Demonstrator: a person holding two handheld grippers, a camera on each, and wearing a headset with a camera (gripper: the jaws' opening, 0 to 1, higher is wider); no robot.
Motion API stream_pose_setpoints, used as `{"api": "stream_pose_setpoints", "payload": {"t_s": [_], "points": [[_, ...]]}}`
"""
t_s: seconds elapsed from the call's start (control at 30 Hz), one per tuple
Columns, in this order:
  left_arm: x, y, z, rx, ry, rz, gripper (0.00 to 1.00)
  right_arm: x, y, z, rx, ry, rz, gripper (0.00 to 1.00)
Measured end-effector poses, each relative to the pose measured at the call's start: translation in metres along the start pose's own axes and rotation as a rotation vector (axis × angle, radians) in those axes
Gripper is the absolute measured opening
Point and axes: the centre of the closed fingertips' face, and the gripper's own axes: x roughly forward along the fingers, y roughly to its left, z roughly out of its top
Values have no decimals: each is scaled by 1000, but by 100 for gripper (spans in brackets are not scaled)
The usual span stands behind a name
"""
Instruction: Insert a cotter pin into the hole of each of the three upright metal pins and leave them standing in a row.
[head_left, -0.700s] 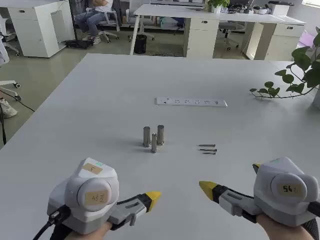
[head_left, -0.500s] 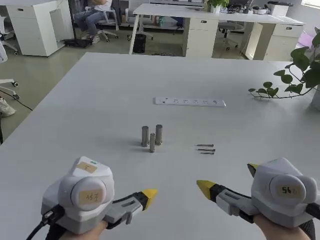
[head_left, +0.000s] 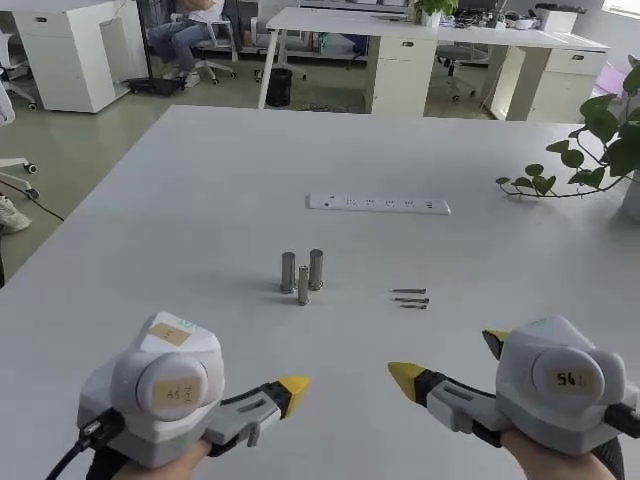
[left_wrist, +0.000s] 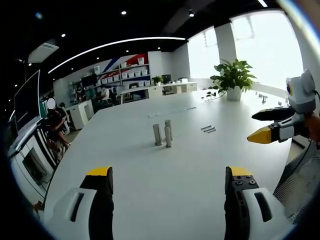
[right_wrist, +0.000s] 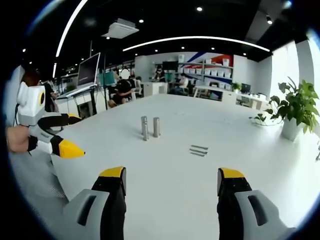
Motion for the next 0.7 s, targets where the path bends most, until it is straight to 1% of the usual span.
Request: {"api": "stream_pose_setpoints", "payload": {"t_s": [0.1,0.23,0.4,0.47,0.5,0.57,0.63,0.7], "points": [[0,0,2,3,-9,1,92,0,1,0,0,2,1,71],[0,1,1,2,-3,1,92,1,3,-2,2,12,12,71],[0,1,1,-2,-3,-1,93,1,2,1,-7,2,7,73],[0,1,1,-3,-2,-1,93,1,2,1,-6,-4,7,76],[1,1,1,-2,-2,0,93,2,4,1,-10,-10,16,78],[0,1,1,0,-1,3,93,3,7,-2,-8,1,27,83],[-1,2,1,0,-6,9,92,4,9,-2,-21,5,35,84],[-1,3,2,0,-6,13,92,4,10,0,-35,-5,36,86]]}}
